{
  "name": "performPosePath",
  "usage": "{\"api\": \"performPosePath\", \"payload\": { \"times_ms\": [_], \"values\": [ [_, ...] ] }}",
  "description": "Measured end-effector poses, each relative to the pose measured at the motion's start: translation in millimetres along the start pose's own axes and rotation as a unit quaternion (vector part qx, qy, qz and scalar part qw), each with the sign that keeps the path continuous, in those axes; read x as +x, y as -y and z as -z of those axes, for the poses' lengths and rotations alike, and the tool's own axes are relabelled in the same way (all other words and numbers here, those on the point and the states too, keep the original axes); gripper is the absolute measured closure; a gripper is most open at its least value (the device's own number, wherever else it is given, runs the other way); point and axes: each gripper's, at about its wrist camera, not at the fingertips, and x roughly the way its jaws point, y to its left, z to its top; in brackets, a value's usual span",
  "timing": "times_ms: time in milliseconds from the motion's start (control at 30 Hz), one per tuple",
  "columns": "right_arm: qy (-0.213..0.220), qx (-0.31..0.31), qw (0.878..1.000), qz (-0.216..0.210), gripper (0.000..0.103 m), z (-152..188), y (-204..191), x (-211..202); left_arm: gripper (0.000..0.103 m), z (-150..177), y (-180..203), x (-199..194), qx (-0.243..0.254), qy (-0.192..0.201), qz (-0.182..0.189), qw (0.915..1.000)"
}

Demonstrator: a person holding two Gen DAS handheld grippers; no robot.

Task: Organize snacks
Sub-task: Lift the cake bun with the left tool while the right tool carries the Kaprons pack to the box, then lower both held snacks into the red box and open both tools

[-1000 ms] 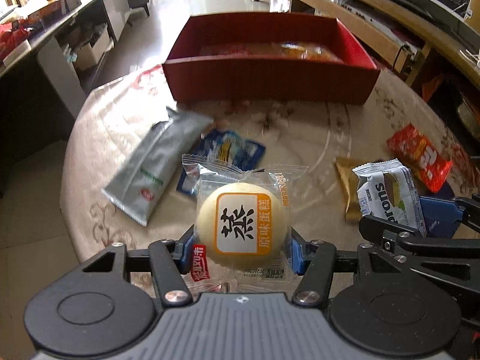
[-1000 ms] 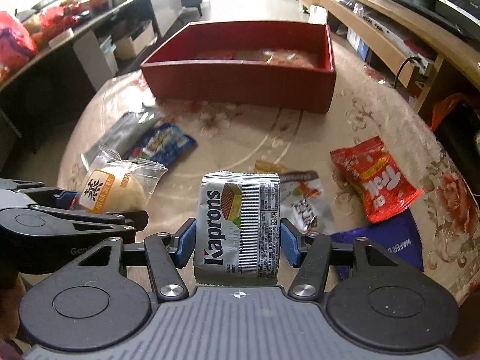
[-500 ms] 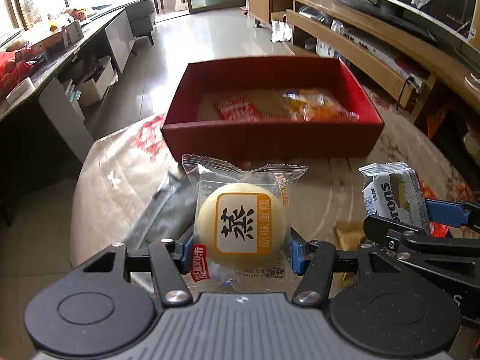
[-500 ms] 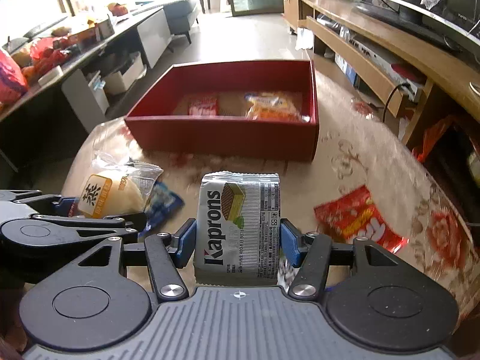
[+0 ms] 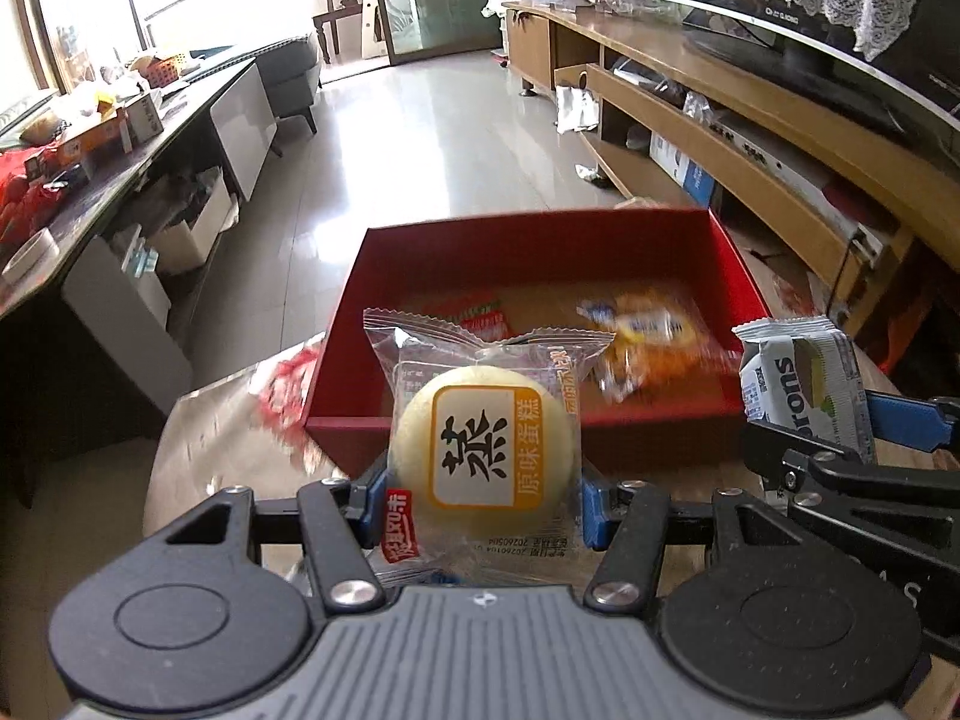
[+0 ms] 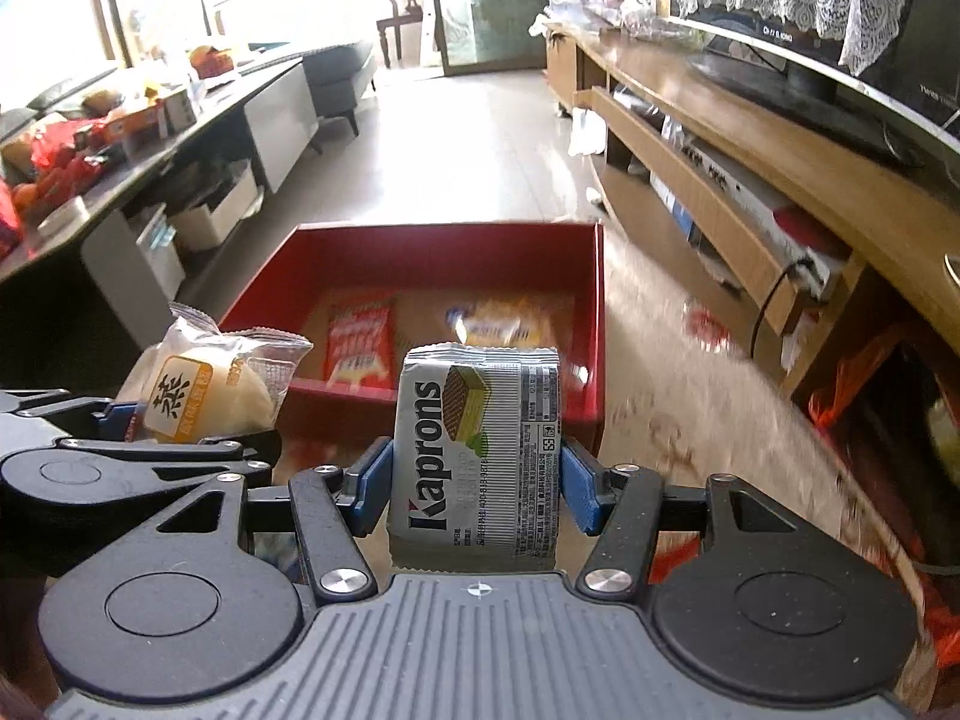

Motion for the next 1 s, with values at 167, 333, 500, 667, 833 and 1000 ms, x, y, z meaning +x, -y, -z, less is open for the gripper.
{"api": "performPosePath", "payload": {
  "times_ms": [167,333,500,667,833,1000],
  "values": [
    [0.006,0.005,1.000,0.002,0.038,-19,7,17,0.048,-23,3,16,-0.007,0.004,-0.005,1.0000],
    [0.010,0.006,1.000,0.002,0.038,-36,14,37,0.048,-42,3,40,-0.017,0.002,-0.006,0.9998],
    [-0.002,0.010,1.000,0.003,0.038,-44,19,60,0.048,-50,8,66,-0.014,-0.006,-0.017,0.9997],
    [-0.018,0.006,1.000,0.009,0.038,-48,18,83,0.048,-53,7,91,-0.020,-0.024,-0.022,0.9993],
    [-0.030,-0.002,0.999,0.015,0.038,-48,16,98,0.048,-50,10,108,-0.013,-0.041,-0.028,0.9987],
    [-0.042,-0.005,0.999,0.016,0.038,-47,15,108,0.048,-46,10,118,-0.014,-0.059,-0.029,0.9977]
  ]
}}
